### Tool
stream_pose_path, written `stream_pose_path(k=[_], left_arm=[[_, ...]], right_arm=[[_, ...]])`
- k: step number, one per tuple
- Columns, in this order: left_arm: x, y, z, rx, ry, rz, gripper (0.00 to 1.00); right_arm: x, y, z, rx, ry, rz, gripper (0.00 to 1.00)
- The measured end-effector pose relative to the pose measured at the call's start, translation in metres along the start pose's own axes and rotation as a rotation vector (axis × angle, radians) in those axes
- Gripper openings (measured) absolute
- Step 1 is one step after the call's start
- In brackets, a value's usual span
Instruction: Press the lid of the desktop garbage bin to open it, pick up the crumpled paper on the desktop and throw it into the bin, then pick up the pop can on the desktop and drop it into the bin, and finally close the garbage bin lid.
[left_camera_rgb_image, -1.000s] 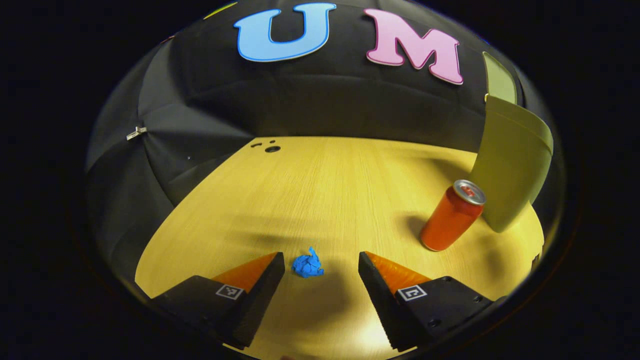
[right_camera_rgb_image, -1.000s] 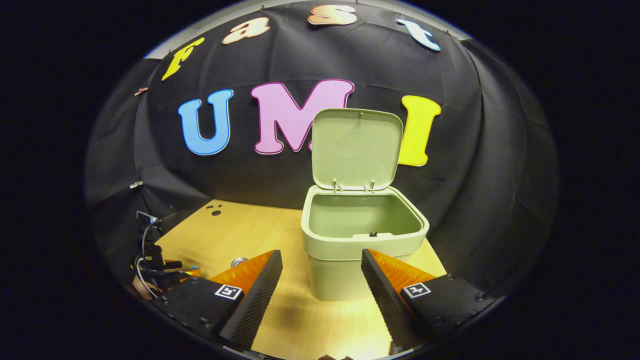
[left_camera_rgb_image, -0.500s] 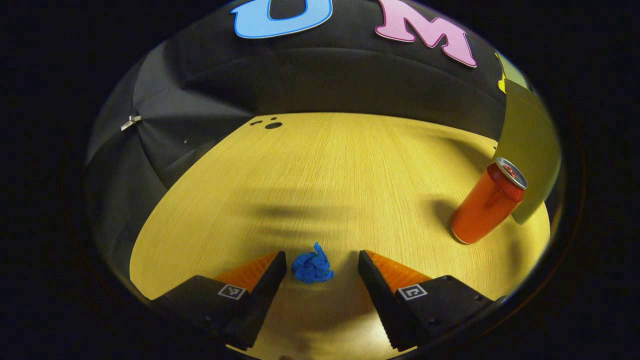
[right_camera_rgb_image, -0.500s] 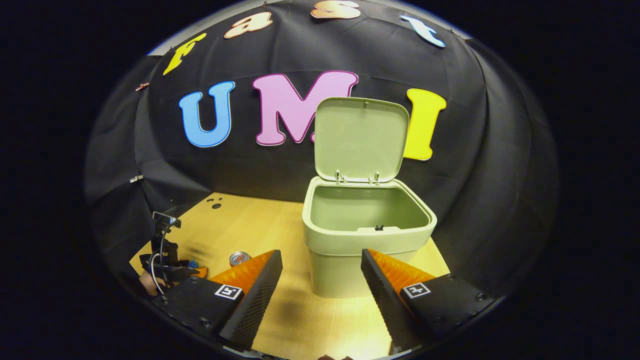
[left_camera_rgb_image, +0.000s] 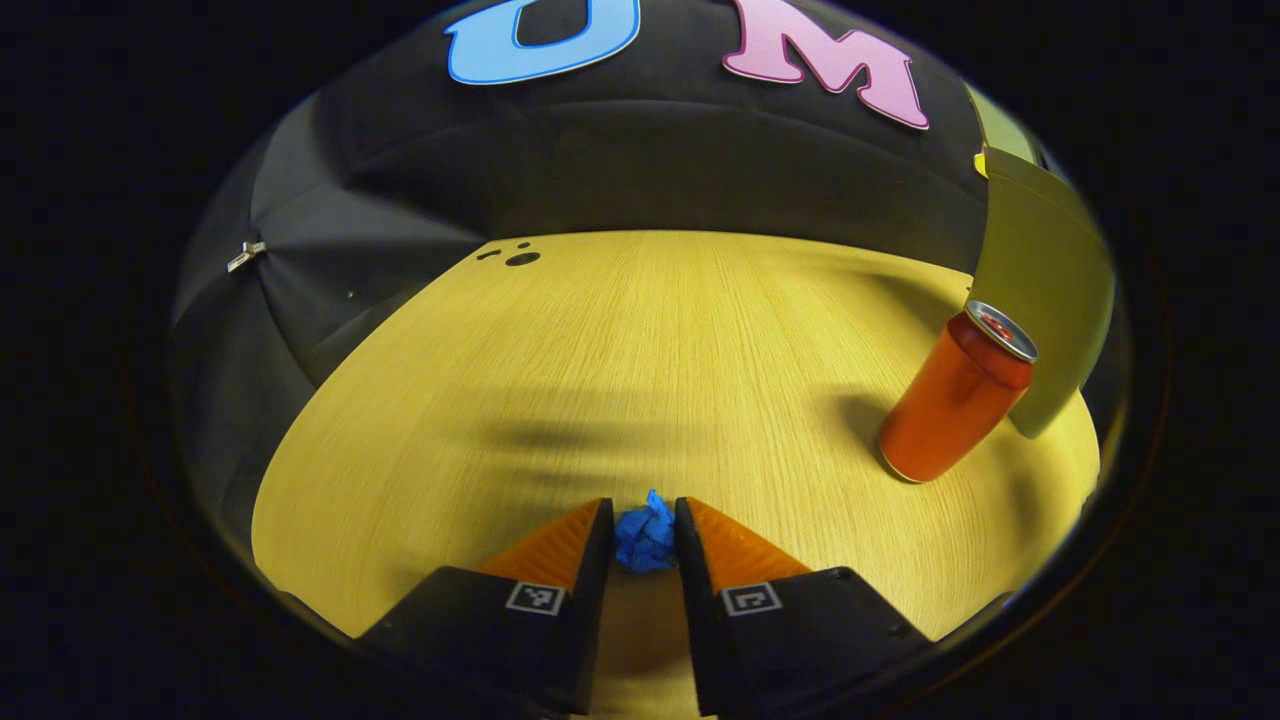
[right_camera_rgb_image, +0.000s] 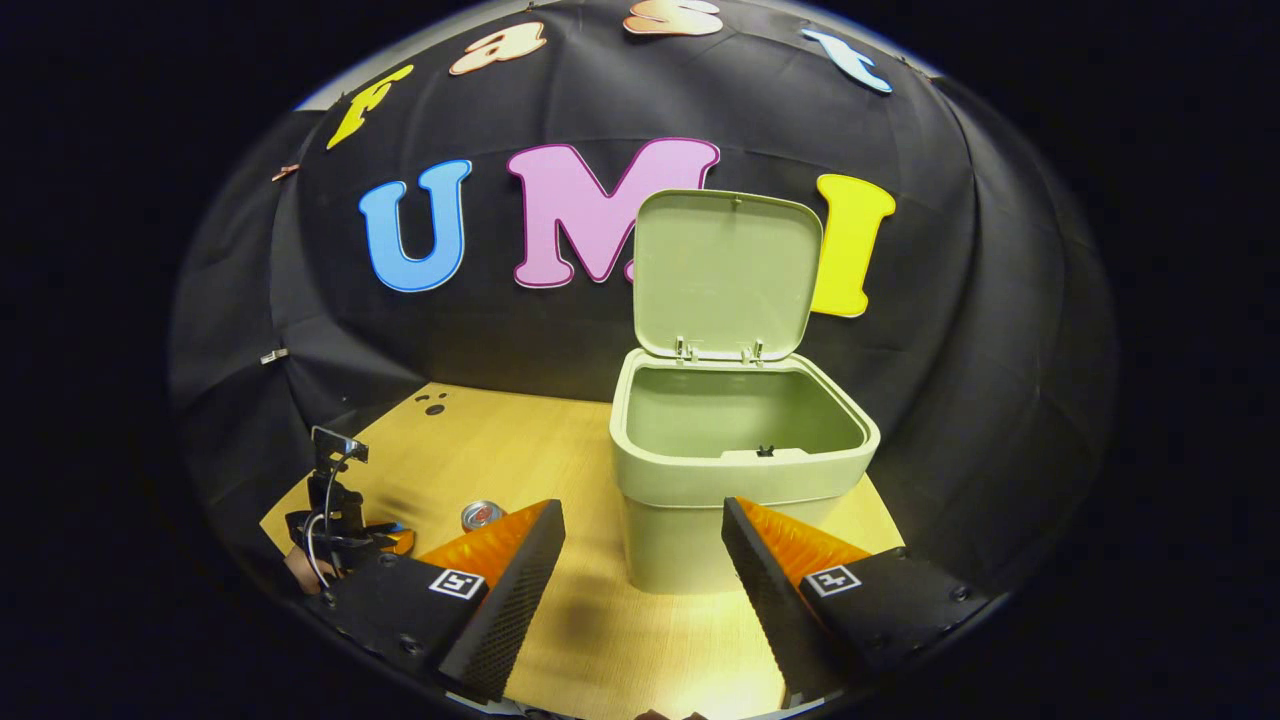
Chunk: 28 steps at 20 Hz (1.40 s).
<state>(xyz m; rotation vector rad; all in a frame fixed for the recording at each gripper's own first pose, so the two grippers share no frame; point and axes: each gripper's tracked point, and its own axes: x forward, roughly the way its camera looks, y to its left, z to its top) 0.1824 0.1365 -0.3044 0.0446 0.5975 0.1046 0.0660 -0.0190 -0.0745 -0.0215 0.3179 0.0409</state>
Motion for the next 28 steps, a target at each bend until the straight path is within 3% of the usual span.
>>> stream_pose_path(k=[9, 17, 21, 22, 23, 28], left_arm=[[-0.019, -0.004, 0.018, -0.045, -0.024, -0.012, 0.35], [-0.079, -0.019, 0.105, 0.005, -0.171, -0.046, 0.35], [-0.115, -0.049, 0.166, 0.027, -0.27, -0.104, 0.32], [-0.126, -0.056, 0.181, 0.032, -0.298, -0.125, 0.36], [-0.137, -0.068, 0.196, 0.031, -0.319, -0.153, 0.32], [-0.171, -0.129, 0.256, 0.065, -0.413, -0.279, 0.34]], right_arm=[[-0.005, -0.009, 0.0, 0.001, -0.015, -0.006, 0.99], [-0.011, -0.014, -0.013, -0.017, -0.026, 0.006, 0.99], [-0.015, -0.022, -0.016, -0.013, -0.041, -0.001, 0.99], [-0.016, -0.025, -0.017, -0.006, -0.044, -0.005, 0.99], [-0.017, -0.029, -0.018, 0.004, -0.046, -0.01, 0.99], [-0.02, -0.049, -0.026, 0.06, -0.043, -0.055, 0.99]])
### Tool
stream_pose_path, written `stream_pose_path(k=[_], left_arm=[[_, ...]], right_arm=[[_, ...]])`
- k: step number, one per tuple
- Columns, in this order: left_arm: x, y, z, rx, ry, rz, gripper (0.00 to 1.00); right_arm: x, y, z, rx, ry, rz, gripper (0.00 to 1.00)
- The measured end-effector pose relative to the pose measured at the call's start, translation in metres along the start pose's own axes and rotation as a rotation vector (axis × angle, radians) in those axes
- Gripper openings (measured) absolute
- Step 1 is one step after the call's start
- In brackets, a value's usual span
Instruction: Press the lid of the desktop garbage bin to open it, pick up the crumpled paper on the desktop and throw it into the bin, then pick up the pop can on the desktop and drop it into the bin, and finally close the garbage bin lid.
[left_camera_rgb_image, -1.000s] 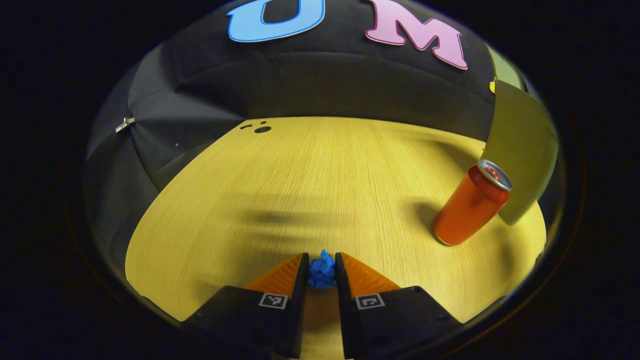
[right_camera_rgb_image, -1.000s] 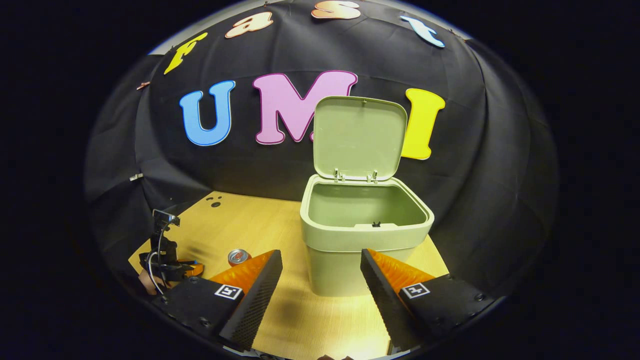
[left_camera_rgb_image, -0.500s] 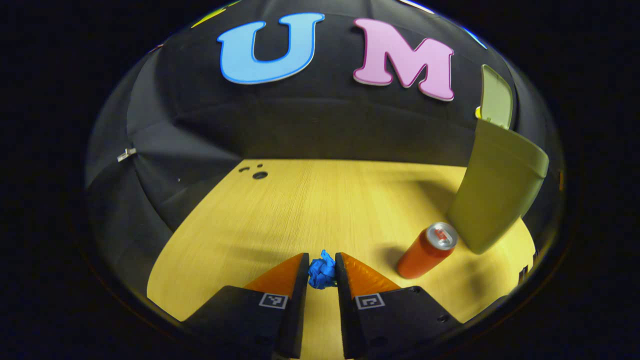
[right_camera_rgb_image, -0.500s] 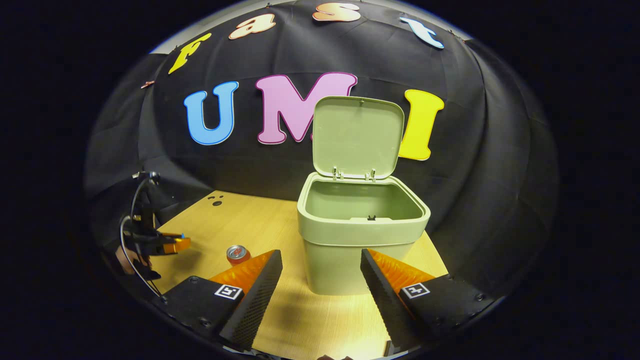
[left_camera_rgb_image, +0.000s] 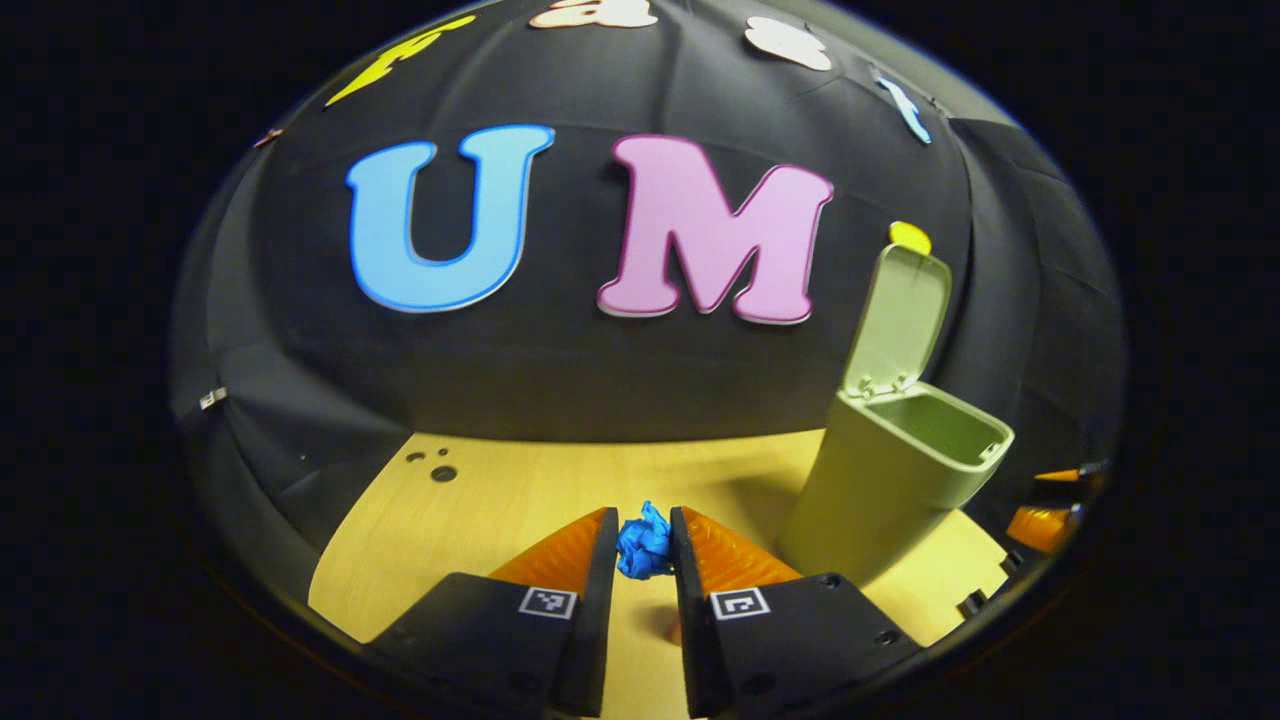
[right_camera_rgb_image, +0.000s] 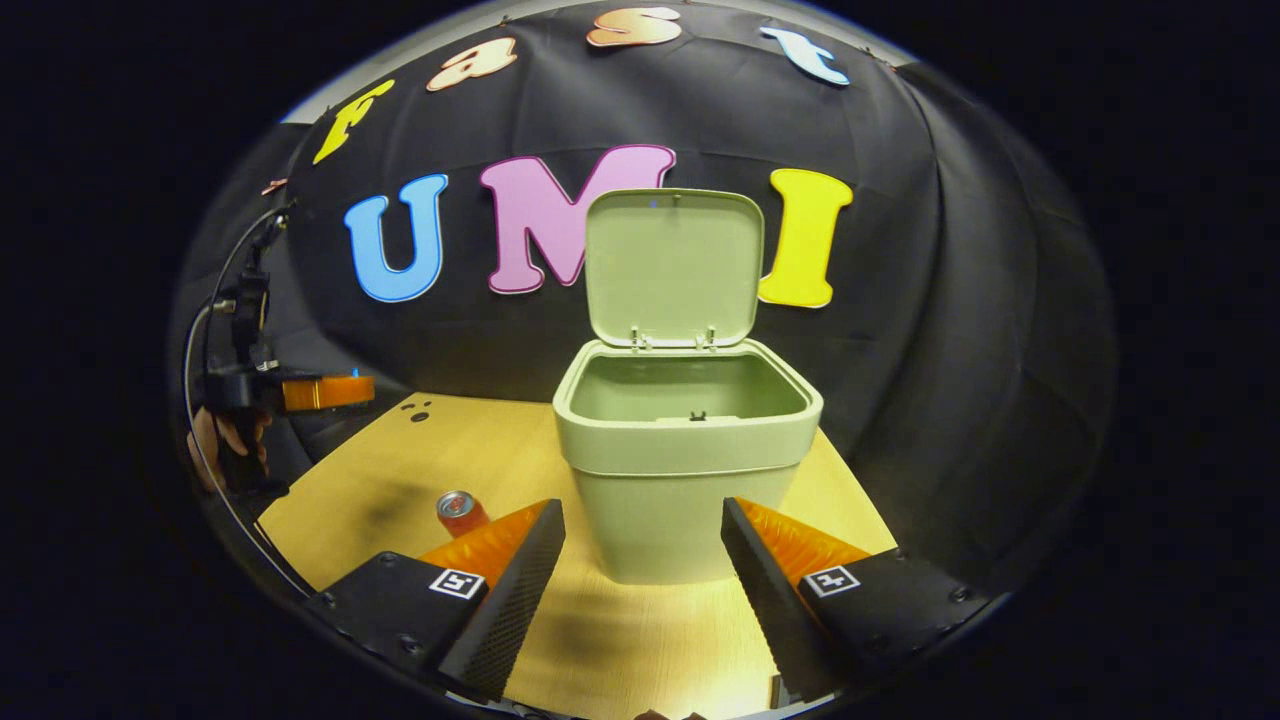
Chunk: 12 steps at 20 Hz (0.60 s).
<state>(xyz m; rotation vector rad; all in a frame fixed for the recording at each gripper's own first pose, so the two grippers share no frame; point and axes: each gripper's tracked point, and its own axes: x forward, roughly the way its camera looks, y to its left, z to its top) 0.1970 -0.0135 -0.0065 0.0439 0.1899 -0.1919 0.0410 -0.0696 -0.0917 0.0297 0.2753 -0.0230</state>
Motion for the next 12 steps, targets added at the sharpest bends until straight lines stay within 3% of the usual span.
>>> stream_pose_path(k=[6, 12], left_arm=[[0.023, -0.102, 0.047, 0.049, -0.067, -0.207, 0.34], [0.049, -0.204, 0.051, 0.07, -0.065, -0.403, 0.34]], right_arm=[[-0.01, -0.026, -0.014, 0.038, 0.017, -0.064, 0.99], [-0.019, -0.049, -0.026, 0.065, 0.034, -0.12, 0.99]])
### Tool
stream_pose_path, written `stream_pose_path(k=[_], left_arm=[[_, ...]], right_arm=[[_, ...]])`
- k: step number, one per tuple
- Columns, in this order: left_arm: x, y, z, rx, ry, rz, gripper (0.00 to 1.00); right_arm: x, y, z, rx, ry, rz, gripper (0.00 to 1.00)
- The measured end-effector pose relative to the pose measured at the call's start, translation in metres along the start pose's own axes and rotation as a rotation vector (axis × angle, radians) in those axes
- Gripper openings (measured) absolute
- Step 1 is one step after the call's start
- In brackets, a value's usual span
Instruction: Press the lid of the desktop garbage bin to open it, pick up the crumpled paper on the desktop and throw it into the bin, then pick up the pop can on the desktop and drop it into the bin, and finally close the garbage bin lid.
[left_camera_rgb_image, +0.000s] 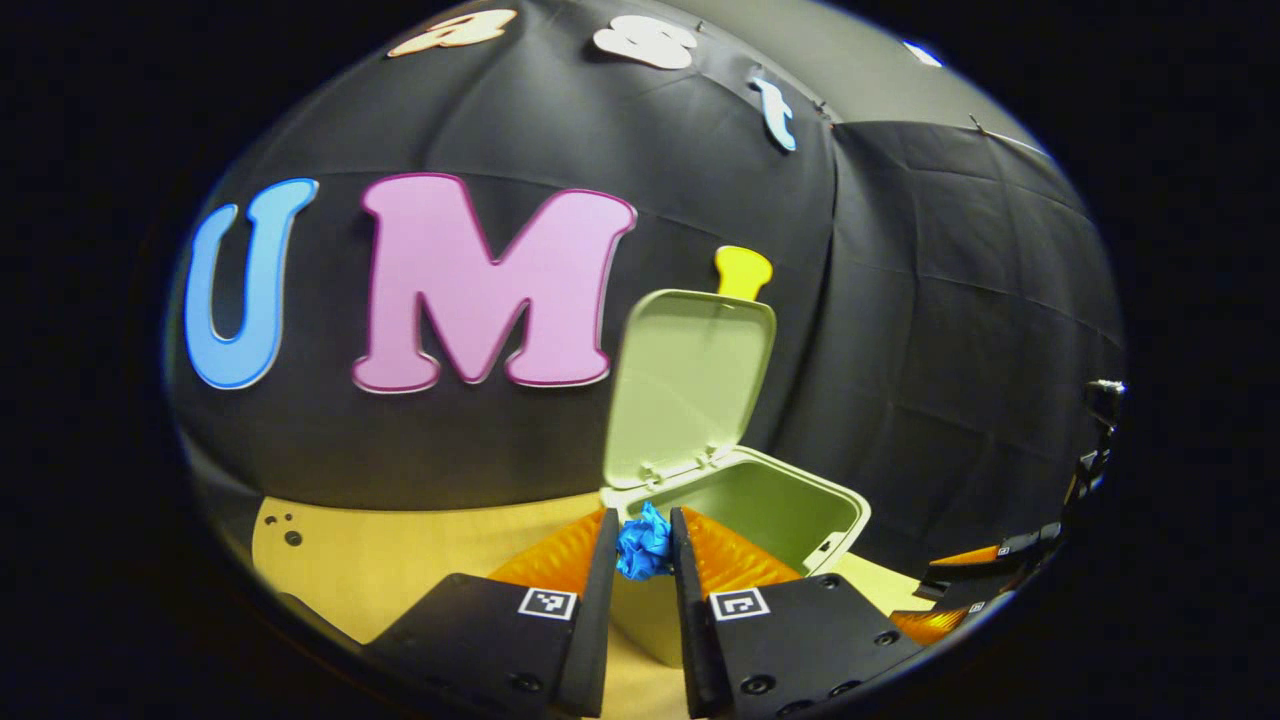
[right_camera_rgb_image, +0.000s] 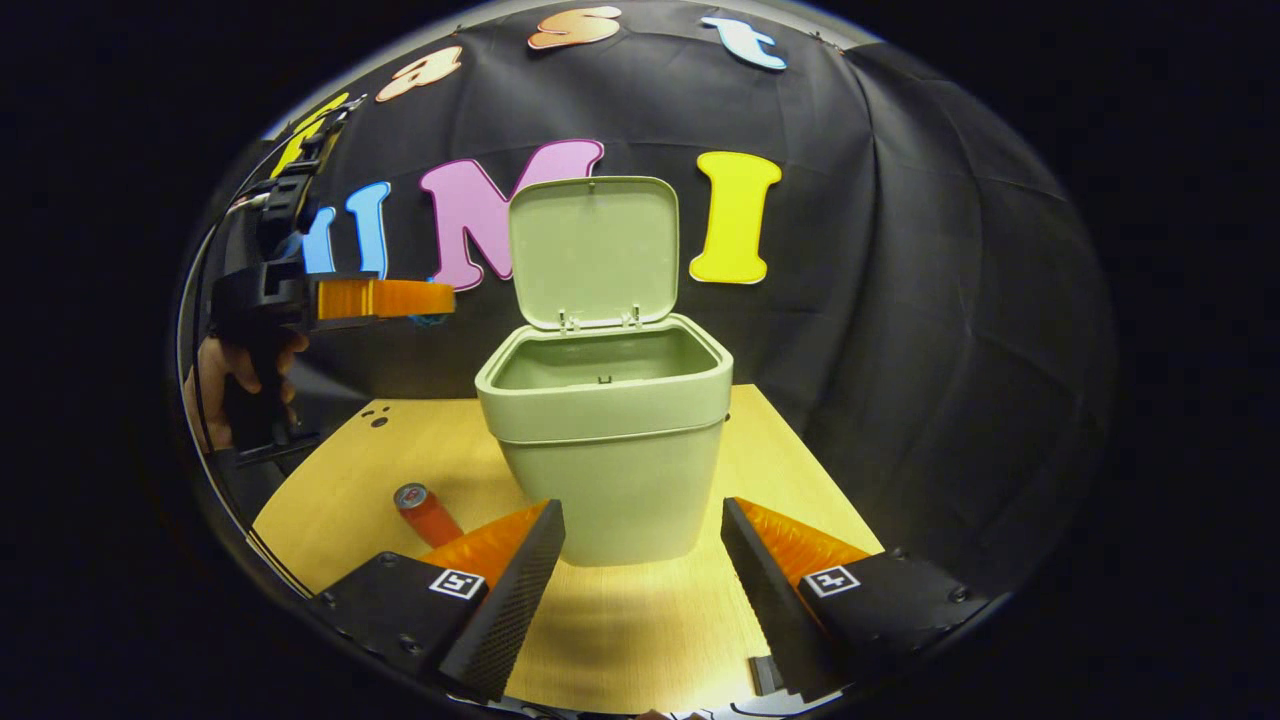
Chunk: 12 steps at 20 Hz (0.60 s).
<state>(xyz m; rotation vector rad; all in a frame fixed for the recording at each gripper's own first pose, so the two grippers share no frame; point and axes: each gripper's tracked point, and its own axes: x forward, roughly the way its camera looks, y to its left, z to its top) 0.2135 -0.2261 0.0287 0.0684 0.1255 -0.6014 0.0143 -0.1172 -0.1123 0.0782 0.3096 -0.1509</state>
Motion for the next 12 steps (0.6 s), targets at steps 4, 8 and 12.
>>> stream_pose_path(k=[4, 8, 12], left_arm=[[0.028, -0.032, -0.006, -0.008, 0.012, -0.067, 0.34], [0.04, -0.043, -0.017, -0.011, 0.038, -0.096, 0.35], [0.051, -0.05, -0.018, 0.012, 0.041, -0.101, 0.51]], right_arm=[[-0.002, -0.013, -0.007, 0.011, 0.011, -0.028, 0.99], [0.0, -0.02, -0.01, 0.03, 0.021, -0.041, 0.99], [0.002, -0.02, -0.01, 0.034, 0.023, -0.04, 0.99]])
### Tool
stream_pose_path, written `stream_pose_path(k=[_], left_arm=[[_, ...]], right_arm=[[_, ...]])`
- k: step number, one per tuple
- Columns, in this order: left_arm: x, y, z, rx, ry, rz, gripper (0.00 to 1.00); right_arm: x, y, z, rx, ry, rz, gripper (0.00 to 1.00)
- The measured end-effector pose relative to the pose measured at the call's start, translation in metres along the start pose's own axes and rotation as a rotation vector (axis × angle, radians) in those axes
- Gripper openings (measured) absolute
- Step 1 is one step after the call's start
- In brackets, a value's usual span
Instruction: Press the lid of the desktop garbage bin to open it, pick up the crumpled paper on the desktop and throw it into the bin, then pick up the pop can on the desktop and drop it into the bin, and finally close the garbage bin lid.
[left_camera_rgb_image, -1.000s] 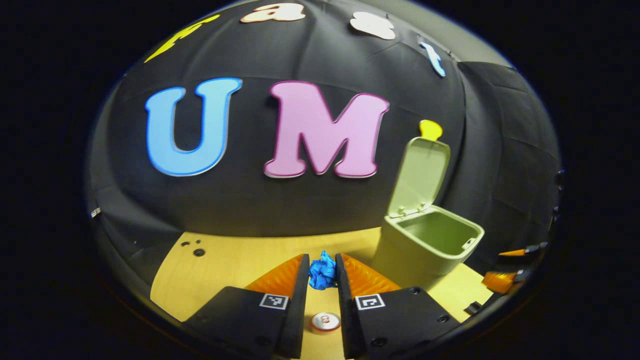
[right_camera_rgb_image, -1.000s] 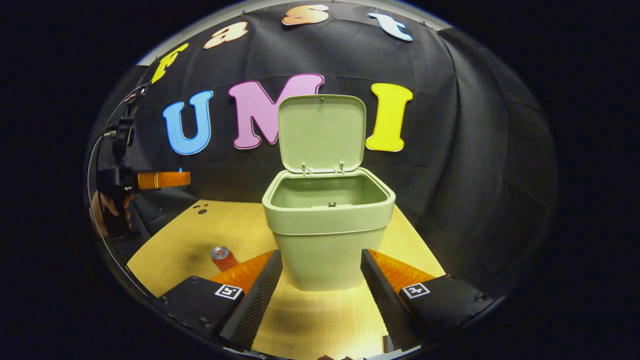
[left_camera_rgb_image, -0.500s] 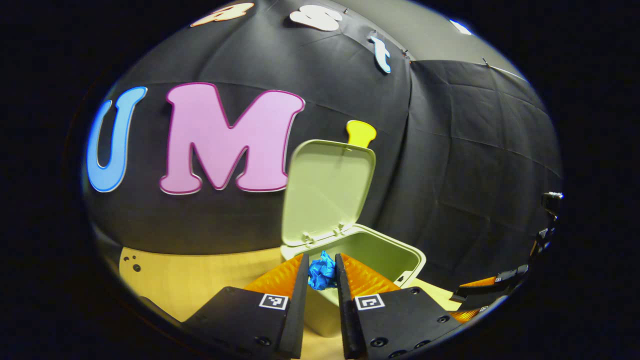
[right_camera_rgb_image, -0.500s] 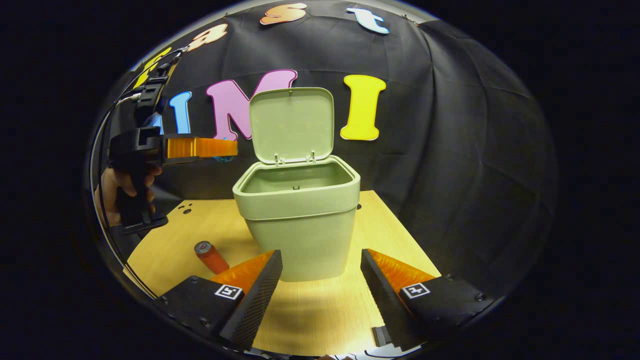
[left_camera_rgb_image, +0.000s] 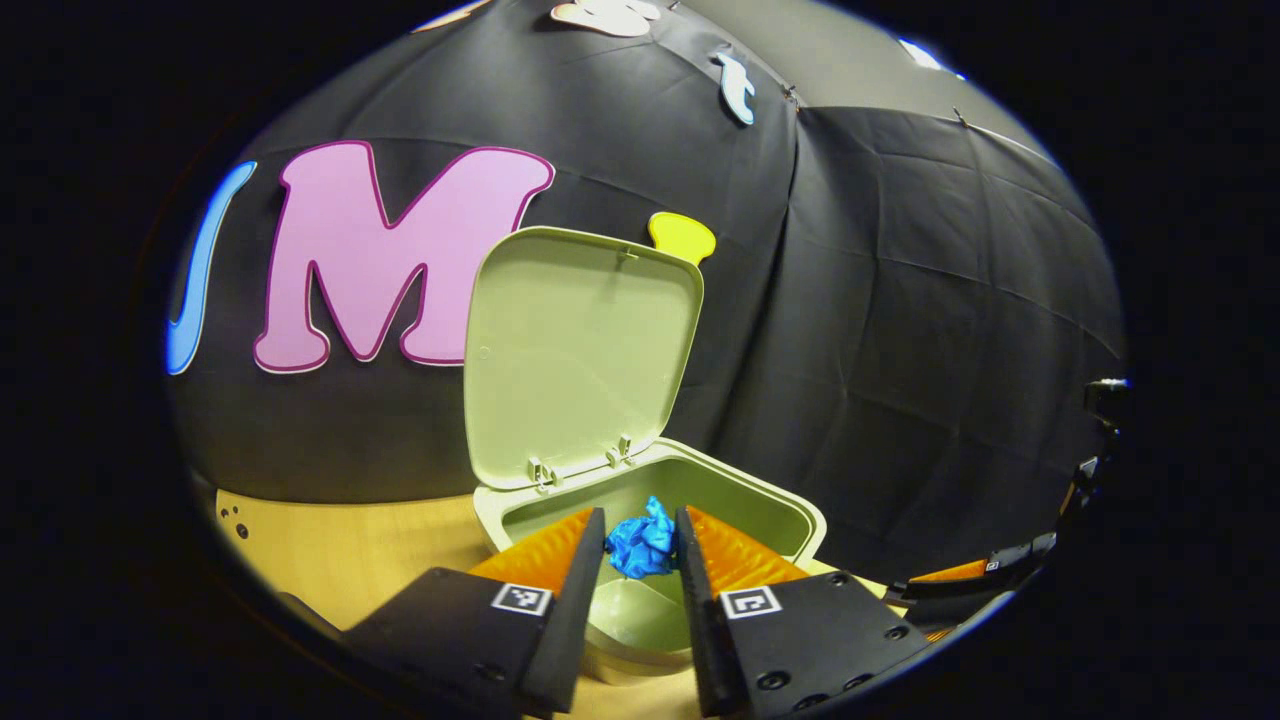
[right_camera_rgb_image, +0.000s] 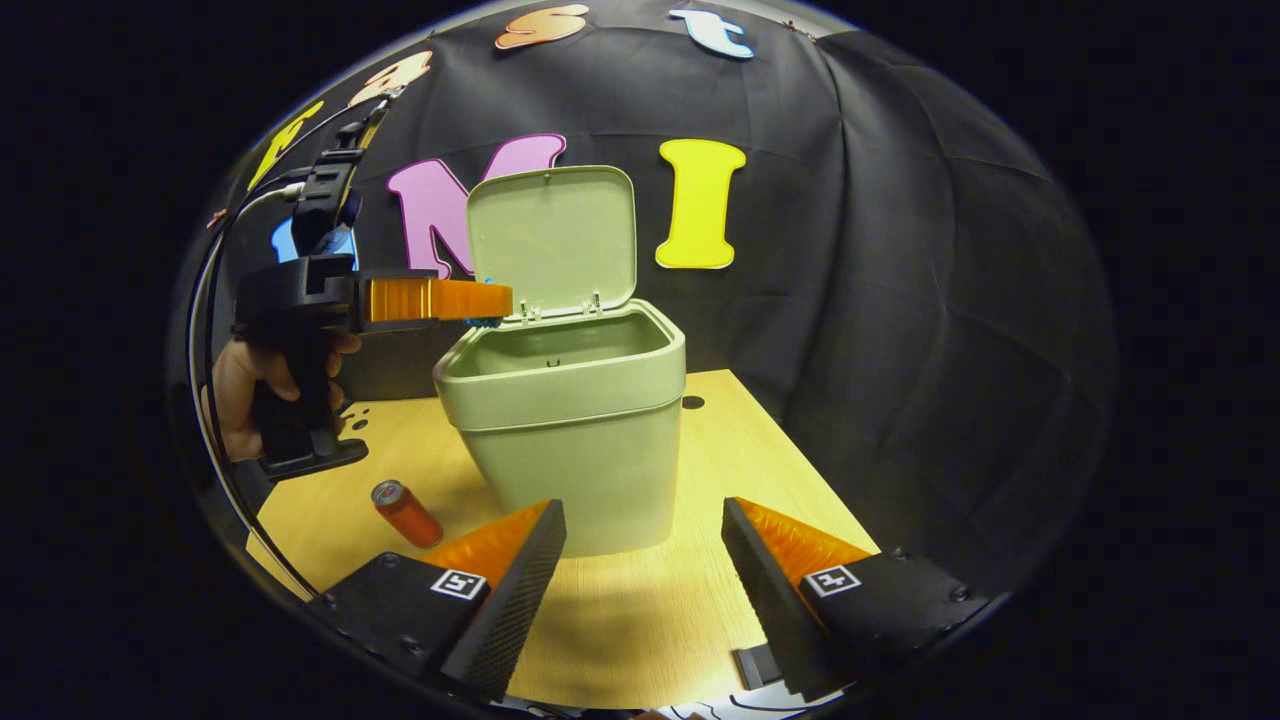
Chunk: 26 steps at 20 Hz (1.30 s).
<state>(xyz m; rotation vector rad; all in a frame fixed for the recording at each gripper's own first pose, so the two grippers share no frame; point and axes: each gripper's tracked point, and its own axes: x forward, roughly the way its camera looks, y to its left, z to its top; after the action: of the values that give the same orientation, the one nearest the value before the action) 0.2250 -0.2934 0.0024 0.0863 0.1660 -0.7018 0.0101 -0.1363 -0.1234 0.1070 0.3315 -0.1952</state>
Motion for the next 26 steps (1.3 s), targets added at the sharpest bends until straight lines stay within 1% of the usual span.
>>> stream_pose_path(k=[1, 3, 4, 6, 9, 12, 15, 18, 20, 23, 26], left_arm=[[-0.002, 0.001, 0.002, 0.008, -0.008, 0.005, 0.56], [-0.007, 0.006, 0.007, 0.008, -0.037, 0.019, 0.82], [-0.01, 0.007, 0.011, 0.001, -0.054, 0.025, 0.99], [-0.022, 0.015, 0.013, -0.005, -0.073, 0.052, 0.97], [-0.05, 0.036, 0.013, -0.012, -0.096, 0.11, 0.97], [-0.093, 0.067, 0.005, -0.011, -0.113, 0.205, 0.97], [-0.14, 0.101, -0.017, -0.01, -0.104, 0.316, 0.97], [-0.184, 0.124, -0.049, -0.052, -0.068, 0.395, 0.97], [-0.21, 0.142, -0.068, -0.073, -0.045, 0.465, 0.97], [-0.249, 0.158, -0.089, -0.083, -0.027, 0.555, 0.97], [-0.285, 0.164, -0.108, -0.078, -0.002, 0.622, 0.97]], right_arm=[[0.001, 0.001, 0.001, -0.003, 0.0, 0.004, 0.98], [0.003, 0.006, 0.002, -0.021, -0.001, 0.014, 0.98], [0.003, 0.009, 0.002, -0.026, -0.001, 0.022, 0.98], [0.003, 0.017, 0.002, -0.029, 0.003, 0.043, 0.98], [0.003, 0.031, -0.001, -0.043, 0.009, 0.071, 0.98], [0.003, 0.047, -0.003, -0.063, 0.012, 0.104, 0.98], [0.005, 0.066, -0.005, -0.082, 0.014, 0.146, 0.98], [0.007, 0.09, -0.009, -0.092, 0.022, 0.198, 0.98], [0.009, 0.105, -0.011, -0.105, 0.027, 0.23, 0.98], [0.014, 0.128, -0.016, -0.116, 0.038, 0.278, 0.98], [0.021, 0.149, -0.024, -0.147, 0.057, 0.321, 0.98]])
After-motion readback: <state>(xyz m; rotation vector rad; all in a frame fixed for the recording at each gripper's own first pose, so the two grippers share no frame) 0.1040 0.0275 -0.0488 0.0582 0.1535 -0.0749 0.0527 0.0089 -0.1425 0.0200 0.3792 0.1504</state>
